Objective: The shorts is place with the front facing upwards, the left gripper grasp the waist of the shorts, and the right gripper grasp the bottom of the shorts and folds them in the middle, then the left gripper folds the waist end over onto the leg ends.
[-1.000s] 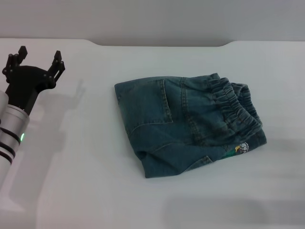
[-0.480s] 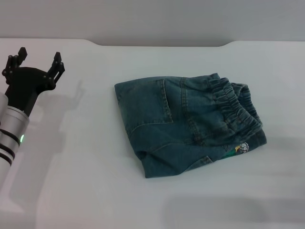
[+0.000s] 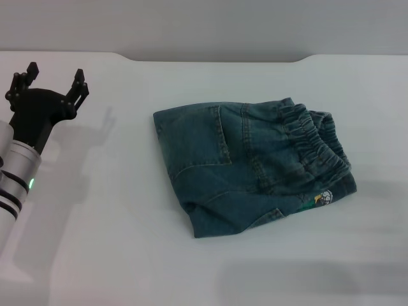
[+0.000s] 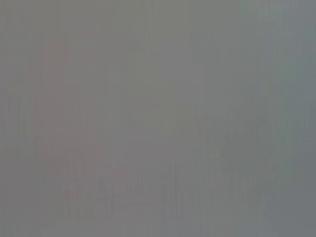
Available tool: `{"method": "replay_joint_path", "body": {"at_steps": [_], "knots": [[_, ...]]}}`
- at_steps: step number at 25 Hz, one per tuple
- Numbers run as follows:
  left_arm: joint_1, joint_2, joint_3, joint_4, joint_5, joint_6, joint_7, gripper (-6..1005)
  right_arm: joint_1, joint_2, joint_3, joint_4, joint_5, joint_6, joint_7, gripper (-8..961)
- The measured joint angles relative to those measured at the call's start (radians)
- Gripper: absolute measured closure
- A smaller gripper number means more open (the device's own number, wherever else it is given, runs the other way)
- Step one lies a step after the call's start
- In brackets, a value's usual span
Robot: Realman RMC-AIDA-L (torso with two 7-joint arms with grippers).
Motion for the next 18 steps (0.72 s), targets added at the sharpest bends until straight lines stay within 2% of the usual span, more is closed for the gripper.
{"method": "replay_joint_path", "body": {"at_steps": [18], "knots": [[-0.007,0.0,0.0,0.0,-0.002,-0.004,0.006,152,0.011,-0.001,0.0,-0.005,0.001,0.0,-0.001,239]]}}
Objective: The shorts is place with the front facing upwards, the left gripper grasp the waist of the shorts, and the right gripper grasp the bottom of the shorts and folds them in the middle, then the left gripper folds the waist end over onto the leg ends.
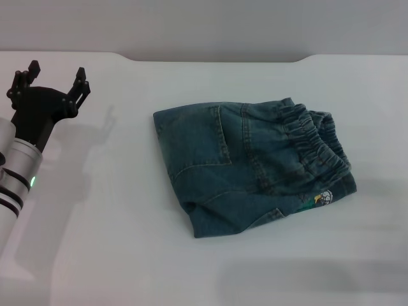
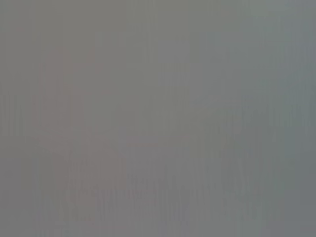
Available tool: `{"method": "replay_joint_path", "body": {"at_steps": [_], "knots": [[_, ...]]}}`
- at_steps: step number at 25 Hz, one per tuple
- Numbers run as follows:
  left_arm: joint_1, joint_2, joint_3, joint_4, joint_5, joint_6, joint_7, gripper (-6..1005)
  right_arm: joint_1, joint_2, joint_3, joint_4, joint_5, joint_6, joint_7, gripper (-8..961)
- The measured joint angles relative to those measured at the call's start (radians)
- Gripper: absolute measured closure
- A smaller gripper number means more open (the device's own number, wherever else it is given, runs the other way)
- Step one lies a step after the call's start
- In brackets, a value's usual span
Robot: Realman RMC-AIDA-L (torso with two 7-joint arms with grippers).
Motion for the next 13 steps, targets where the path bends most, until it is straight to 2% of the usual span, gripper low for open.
{"method": "replay_joint_path", "body": {"at_steps": [13], "knots": [[-0.002,0.0,0.0,0.003,-0.001,-0.003,0.0,152,0.004,0.0,0.003,-0.006,0.0,0.0,0.0,239]]}}
